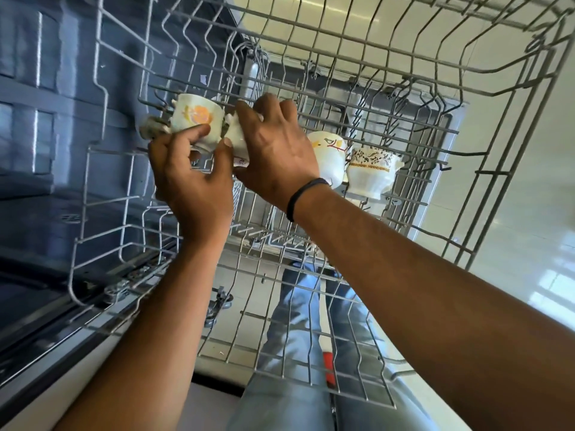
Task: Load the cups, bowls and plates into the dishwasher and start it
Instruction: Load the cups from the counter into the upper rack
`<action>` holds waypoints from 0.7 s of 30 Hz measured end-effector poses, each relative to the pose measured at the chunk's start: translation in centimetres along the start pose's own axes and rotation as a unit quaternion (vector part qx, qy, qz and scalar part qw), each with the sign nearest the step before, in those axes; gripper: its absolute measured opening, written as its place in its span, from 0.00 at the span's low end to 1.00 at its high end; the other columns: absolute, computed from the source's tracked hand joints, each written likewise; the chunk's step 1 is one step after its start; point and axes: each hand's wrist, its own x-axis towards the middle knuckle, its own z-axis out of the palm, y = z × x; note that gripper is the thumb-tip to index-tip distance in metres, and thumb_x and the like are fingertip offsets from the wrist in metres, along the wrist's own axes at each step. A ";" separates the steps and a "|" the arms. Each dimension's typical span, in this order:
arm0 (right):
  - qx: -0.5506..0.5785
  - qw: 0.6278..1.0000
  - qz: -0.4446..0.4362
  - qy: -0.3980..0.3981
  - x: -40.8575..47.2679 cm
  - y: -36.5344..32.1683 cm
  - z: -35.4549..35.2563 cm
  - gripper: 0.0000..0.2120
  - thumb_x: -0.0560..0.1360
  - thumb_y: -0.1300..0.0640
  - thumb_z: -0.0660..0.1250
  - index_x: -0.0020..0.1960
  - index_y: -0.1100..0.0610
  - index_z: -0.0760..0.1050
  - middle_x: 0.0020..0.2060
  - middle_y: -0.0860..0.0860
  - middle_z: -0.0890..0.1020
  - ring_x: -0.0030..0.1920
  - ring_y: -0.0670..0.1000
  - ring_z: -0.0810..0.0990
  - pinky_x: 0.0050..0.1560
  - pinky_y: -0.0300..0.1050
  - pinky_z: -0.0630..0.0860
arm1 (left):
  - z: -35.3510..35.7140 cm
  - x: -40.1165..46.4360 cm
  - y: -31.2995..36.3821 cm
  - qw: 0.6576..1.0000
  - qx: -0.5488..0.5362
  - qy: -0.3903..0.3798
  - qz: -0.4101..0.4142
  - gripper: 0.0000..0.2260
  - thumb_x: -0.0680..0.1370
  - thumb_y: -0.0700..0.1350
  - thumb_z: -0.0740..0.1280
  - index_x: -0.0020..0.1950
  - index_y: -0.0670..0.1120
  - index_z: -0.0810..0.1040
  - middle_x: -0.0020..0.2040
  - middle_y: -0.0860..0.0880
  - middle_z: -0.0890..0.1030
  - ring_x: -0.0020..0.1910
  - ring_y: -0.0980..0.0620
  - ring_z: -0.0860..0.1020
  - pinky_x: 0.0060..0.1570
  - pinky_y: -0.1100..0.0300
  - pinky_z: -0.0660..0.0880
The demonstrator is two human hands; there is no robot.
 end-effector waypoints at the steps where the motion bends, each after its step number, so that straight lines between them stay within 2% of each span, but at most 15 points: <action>1: -0.002 1.000 -0.007 0.001 -0.1 0.0 -0.1 0.29 0.72 0.46 0.72 0.69 0.54 0.70 0.62 0.56 0.73 0.60 0.59 0.70 0.50 0.53 0.78 | 0.1 -0.2 0.1 1.000 -0.004 0.002 -0.001 0.13 0.73 0.45 0.73 0.56 0.42 0.83 0.56 0.41 0.78 0.53 0.44 0.80 0.53 0.60 0.77; 4: 0.004 0.999 -0.023 0.022 -0.9 0.7 -1.3 0.28 0.73 0.43 0.68 0.69 0.54 0.72 0.61 0.56 0.75 0.59 0.60 0.71 0.52 0.54 0.76 | 0.0 -1.3 0.9 1.000 -0.018 0.012 0.014 0.12 0.74 0.42 0.73 0.57 0.40 0.82 0.54 0.39 0.78 0.50 0.48 0.79 0.51 0.65 0.74; 6: 0.016 0.999 -0.019 0.038 -1.5 1.8 -2.7 0.29 0.71 0.43 0.69 0.68 0.55 0.75 0.61 0.57 0.77 0.60 0.61 0.72 0.55 0.54 0.75 | 0.2 -2.6 2.0 0.999 -0.036 -0.001 0.033 0.11 0.75 0.40 0.73 0.56 0.39 0.82 0.52 0.39 0.78 0.47 0.55 0.76 0.50 0.65 0.74; 9: -0.007 1.000 -0.001 -0.012 -2.6 3.8 -5.0 0.31 0.68 0.45 0.74 0.69 0.53 0.75 0.64 0.55 0.75 0.64 0.60 0.70 0.60 0.54 0.73 | 0.9 -5.2 3.4 0.996 -0.065 -0.052 0.033 0.07 0.76 0.36 0.73 0.52 0.37 0.81 0.49 0.40 0.80 0.45 0.63 0.77 0.44 0.71 0.72; 11: -0.038 0.997 0.005 -0.064 -3.2 5.2 -6.4 0.33 0.68 0.44 0.75 0.70 0.52 0.73 0.65 0.54 0.74 0.65 0.59 0.68 0.62 0.52 0.71 | 1.4 -6.7 4.1 0.992 -0.088 -0.085 0.001 0.06 0.77 0.38 0.73 0.53 0.39 0.82 0.50 0.44 0.83 0.47 0.60 0.80 0.42 0.71 0.74; 14: -0.060 0.991 0.011 -0.115 -4.1 7.0 -7.5 0.33 0.70 0.45 0.75 0.71 0.52 0.71 0.64 0.55 0.74 0.64 0.59 0.69 0.60 0.53 0.72 | 2.2 -7.9 4.5 0.981 -0.133 -0.112 -0.086 0.10 0.77 0.44 0.75 0.56 0.42 0.83 0.51 0.47 0.86 0.52 0.57 0.83 0.43 0.67 0.79; 16: -0.067 0.990 0.012 -0.123 -4.3 7.5 -7.3 0.30 0.70 0.46 0.75 0.69 0.53 0.72 0.62 0.55 0.75 0.63 0.59 0.69 0.56 0.53 0.73 | 2.9 -8.2 4.6 0.977 -0.130 -0.120 -0.123 0.13 0.75 0.47 0.77 0.56 0.43 0.84 0.51 0.48 0.86 0.52 0.57 0.84 0.48 0.61 0.82; 18: -0.072 0.990 0.012 -0.118 -4.2 7.3 -6.8 0.28 0.71 0.45 0.74 0.66 0.54 0.73 0.60 0.54 0.76 0.62 0.58 0.70 0.51 0.50 0.74 | 3.3 -8.1 4.7 0.972 -0.134 -0.121 -0.150 0.14 0.74 0.51 0.77 0.55 0.45 0.85 0.51 0.50 0.87 0.53 0.57 0.84 0.54 0.53 0.81; 21: -0.060 0.994 0.020 -0.084 -4.3 6.9 -6.3 0.25 0.70 0.44 0.73 0.63 0.55 0.75 0.57 0.52 0.78 0.59 0.58 0.71 0.46 0.50 0.75 | 3.7 -8.0 4.4 0.960 -0.176 -0.112 -0.190 0.15 0.73 0.51 0.78 0.55 0.44 0.85 0.50 0.50 0.87 0.52 0.54 0.85 0.55 0.48 0.81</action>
